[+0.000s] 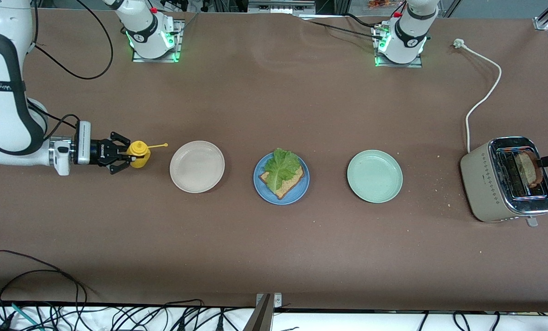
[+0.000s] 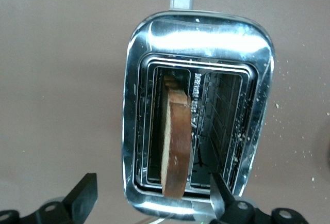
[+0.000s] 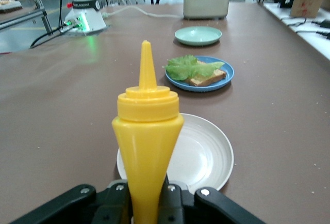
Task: Make sandwich in blue plate with both arms
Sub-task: 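Release the mustard bottle with the right gripper while the left gripper lifts toast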
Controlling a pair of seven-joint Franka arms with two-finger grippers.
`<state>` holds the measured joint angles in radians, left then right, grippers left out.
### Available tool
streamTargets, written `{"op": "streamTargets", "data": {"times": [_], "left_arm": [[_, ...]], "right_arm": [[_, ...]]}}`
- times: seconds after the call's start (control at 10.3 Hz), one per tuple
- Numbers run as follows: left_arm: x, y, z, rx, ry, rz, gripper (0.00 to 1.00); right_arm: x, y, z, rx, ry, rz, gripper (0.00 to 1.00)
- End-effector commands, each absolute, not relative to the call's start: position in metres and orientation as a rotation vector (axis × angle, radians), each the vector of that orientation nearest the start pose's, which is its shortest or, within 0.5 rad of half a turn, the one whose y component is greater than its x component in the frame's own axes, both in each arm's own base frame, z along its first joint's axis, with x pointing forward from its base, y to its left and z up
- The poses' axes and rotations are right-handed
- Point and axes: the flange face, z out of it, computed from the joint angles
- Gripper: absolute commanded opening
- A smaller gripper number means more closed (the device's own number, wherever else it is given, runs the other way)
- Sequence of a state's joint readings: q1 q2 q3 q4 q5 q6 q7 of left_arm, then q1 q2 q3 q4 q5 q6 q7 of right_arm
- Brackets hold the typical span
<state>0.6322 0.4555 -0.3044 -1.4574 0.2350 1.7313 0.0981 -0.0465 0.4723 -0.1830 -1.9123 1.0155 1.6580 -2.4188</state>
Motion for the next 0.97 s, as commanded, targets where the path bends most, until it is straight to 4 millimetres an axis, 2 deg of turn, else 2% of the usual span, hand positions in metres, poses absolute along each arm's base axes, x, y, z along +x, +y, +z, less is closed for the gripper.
{"op": "streamTargets", "data": {"times": [0.0, 0.19, 0.29, 0.39, 0.48, 0.58, 0.68, 0.77, 0.87], "left_arm": [[0.627, 0.262, 0.399, -3.024, -0.378, 0.256, 0.96], [0.632, 0.259, 0.383, -3.030, -0.394, 0.266, 0.96], [0.634, 0.256, 0.378, -3.033, -0.387, 0.274, 0.96], [0.634, 0.256, 0.375, -3.035, -0.386, 0.281, 0.90], [0.634, 0.251, 0.372, -3.037, -0.373, 0.296, 0.75], [0.633, 0.250, 0.371, -3.038, -0.366, 0.310, 0.52], [0.633, 0.249, 0.370, -3.038, -0.363, 0.315, 0.34], [0.633, 0.248, 0.370, -3.038, -0.361, 0.315, 0.19], [0.632, 0.248, 0.370, -3.038, -0.359, 0.329, 0.00]], "right_arm": [[0.556, -0.072, 0.224, -1.357, -1.514, -0.971, 0.12], [0.551, -0.082, 0.210, -1.335, -1.444, -1.018, 0.12], [0.551, -0.084, 0.208, -1.312, -1.471, -1.049, 0.12], [0.550, -0.085, 0.202, -1.299, -1.479, -1.074, 0.12], [0.549, -0.085, 0.192, -1.293, -1.473, -1.091, 0.12], [0.548, -0.084, 0.185, -1.287, -1.468, -1.110, 0.12], [0.544, -0.081, 0.180, -1.263, -1.454, -1.110, 0.12], [0.541, -0.077, 0.165, -1.248, -1.406, -1.134, 0.12], [0.540, -0.074, 0.152, -1.247, -1.354, -1.172, 0.12]]}}
